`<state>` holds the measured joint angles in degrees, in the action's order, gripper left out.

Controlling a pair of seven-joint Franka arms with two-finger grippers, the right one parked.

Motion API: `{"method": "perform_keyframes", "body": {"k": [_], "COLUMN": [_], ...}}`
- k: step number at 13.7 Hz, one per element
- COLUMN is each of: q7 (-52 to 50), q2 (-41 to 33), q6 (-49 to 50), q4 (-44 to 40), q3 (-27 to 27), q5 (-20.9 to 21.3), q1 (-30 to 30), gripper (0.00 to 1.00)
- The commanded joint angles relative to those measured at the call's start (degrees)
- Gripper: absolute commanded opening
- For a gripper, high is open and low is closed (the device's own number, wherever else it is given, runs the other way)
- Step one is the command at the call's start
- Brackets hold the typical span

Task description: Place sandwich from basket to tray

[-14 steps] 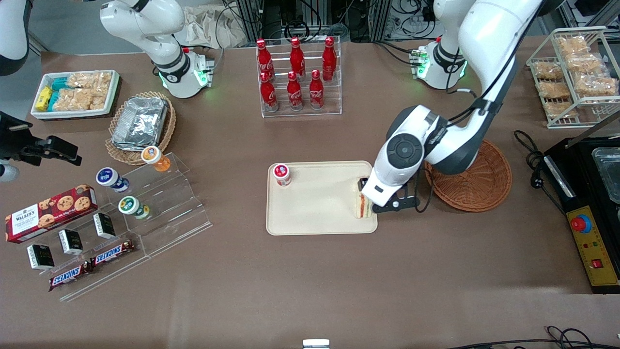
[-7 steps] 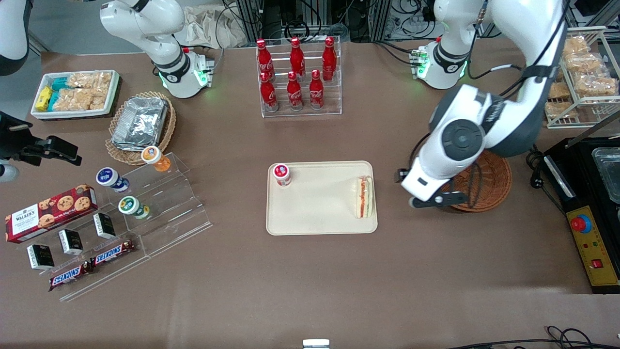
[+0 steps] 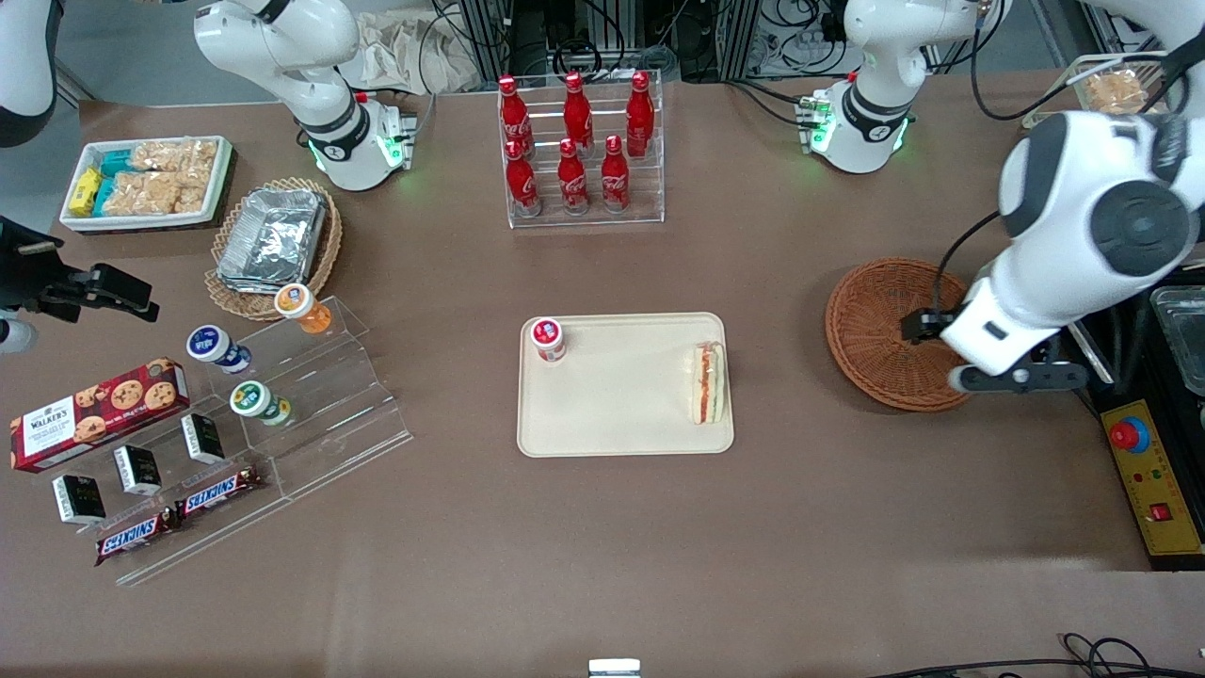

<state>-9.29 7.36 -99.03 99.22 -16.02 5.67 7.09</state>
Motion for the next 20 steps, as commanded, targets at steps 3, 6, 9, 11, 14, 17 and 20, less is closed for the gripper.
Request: {"method": "perform_keyframes", "body": {"k": [3, 6, 9, 11, 14, 17, 20], "q7": [11.9, 14.4, 14.0, 14.2, 13.8, 13.8, 13.8], "q2": [-5.6, -7.2, -7.0, -6.8, -6.7, -6.5, -6.5], "q6": [2.1, 2.3, 4.0, 4.6, 4.7, 4.7, 4.7], "q4": [0.7, -0.2, -4.3, -6.1, -6.8, -6.7, -6.7], "q3": [8.4, 11.3, 12.1, 12.1, 11.9, 11.9, 11.9], "q5": [-3.6, -5.8, -7.3, -7.2, -7.2, -7.2, -7.2], "q1": [-0.5, -0.4, -0.1, -0.1, -0.1, -0.1, -0.1], "gripper": [1.0, 1.0, 1.0, 1.0, 1.0, 1.0, 1.0]}}
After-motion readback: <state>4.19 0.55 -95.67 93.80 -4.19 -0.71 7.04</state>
